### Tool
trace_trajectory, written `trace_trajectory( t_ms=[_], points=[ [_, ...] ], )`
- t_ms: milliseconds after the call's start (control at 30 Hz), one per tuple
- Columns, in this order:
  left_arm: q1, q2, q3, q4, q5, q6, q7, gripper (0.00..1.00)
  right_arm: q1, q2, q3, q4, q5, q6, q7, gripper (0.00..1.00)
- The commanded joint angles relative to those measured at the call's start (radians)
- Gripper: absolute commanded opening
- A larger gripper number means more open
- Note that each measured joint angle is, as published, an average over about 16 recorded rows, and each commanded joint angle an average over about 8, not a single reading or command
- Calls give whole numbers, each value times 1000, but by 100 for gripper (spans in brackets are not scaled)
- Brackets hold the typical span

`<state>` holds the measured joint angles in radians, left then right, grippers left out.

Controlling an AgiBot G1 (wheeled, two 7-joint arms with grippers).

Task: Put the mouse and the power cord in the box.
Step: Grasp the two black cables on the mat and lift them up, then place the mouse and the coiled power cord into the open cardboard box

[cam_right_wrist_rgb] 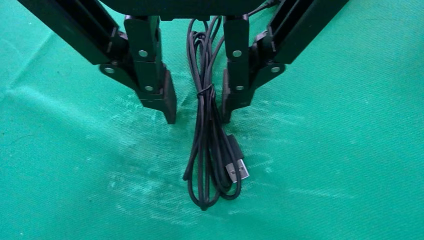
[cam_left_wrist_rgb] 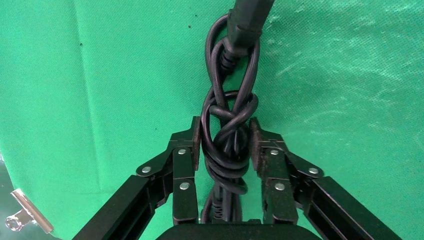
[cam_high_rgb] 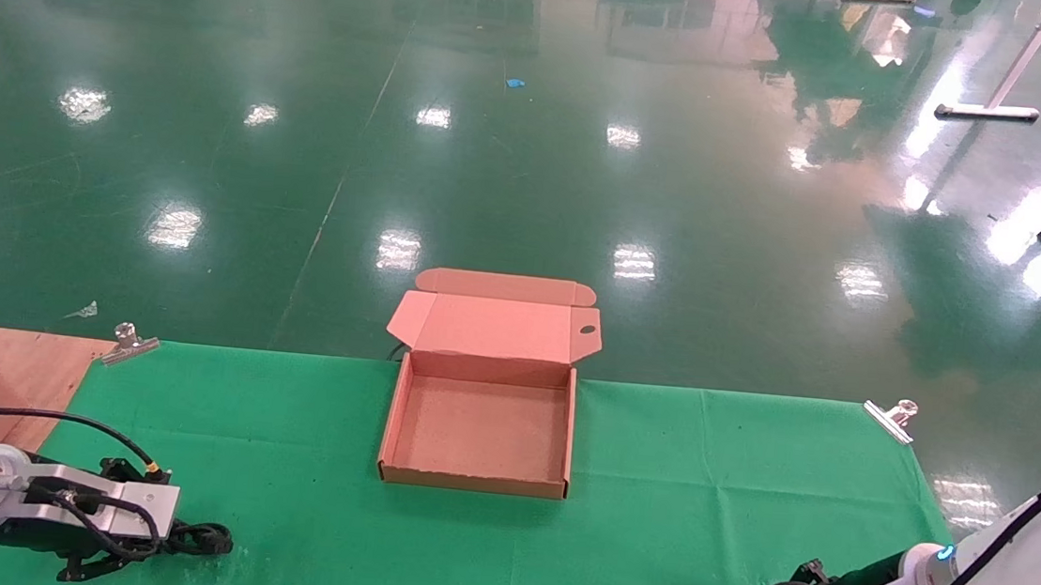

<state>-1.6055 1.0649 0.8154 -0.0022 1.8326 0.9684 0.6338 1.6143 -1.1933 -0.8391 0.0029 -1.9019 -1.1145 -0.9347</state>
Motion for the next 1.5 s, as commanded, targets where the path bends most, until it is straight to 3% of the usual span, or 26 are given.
trace_trajectory(
  t_ms=[33,533,833,1067,1333,1500],
  points=[
    [0,0,0,1,0,-1,0,0,-2,-1,0,-1,0,-1,-1,0],
    [-50,-17,-6,-5,-9,96,11,0,35,20,16,1,24,-52,-4,0],
    [-193,-24,-18,-23,-28,333,10,0,169,54,59,29,85,-201,-28,0],
    [-329,26,-22,-45,-36,522,-16,0,273,35,79,43,115,-281,-11,0],
    [-425,129,-16,-69,-26,521,-43,0,368,-52,96,52,139,-275,56,0],
    [-455,176,-21,-67,-30,419,-53,0,418,-115,106,55,152,-239,97,0]
  ],
)
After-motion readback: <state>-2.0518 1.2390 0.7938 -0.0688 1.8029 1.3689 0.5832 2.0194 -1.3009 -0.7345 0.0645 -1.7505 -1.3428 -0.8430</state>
